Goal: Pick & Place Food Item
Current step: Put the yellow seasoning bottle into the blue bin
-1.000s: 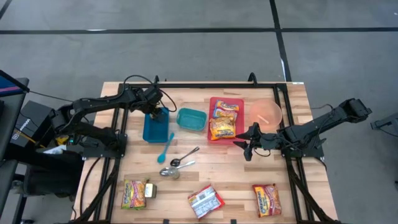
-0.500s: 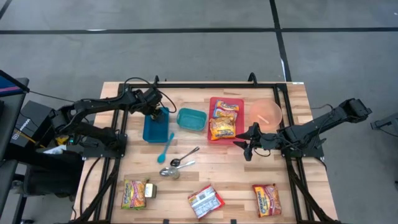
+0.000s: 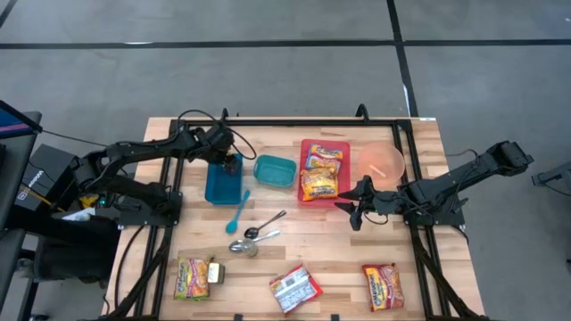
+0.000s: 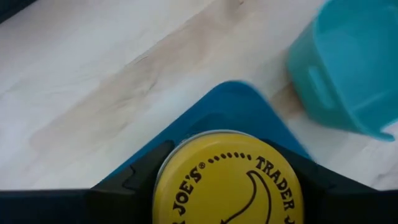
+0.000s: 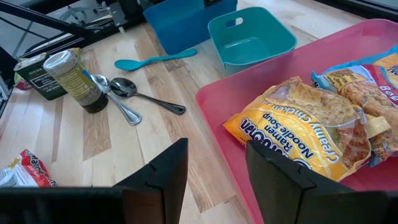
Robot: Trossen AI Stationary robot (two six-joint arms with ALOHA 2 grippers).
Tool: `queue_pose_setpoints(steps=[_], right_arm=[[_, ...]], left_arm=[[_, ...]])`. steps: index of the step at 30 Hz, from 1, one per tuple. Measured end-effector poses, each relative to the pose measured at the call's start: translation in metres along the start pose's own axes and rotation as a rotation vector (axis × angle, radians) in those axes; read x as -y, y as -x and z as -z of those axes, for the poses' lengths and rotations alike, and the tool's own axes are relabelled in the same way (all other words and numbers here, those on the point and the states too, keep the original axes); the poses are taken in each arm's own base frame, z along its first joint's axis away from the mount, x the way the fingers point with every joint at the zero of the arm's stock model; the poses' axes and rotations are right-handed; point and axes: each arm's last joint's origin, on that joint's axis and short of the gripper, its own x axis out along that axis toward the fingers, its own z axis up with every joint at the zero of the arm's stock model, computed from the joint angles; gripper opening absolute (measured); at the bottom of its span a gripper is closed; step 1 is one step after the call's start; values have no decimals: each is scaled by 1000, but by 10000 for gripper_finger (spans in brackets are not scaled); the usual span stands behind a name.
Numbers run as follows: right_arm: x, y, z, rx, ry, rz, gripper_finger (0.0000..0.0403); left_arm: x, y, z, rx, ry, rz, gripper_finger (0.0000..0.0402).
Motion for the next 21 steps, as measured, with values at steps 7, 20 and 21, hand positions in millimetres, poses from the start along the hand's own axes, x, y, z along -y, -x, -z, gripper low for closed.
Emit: queue_pose_setpoints(steps=[7,20,21], right_arm=[[0,0,0,0,0,0,156],[0,0,0,0,0,0,156],[0,0,0,0,0,0,156]], left_arm=[[1,0,-1,15,2,5,227],[1,0,-4,35,4,12,246],[1,0,-4,35,4,12,244]])
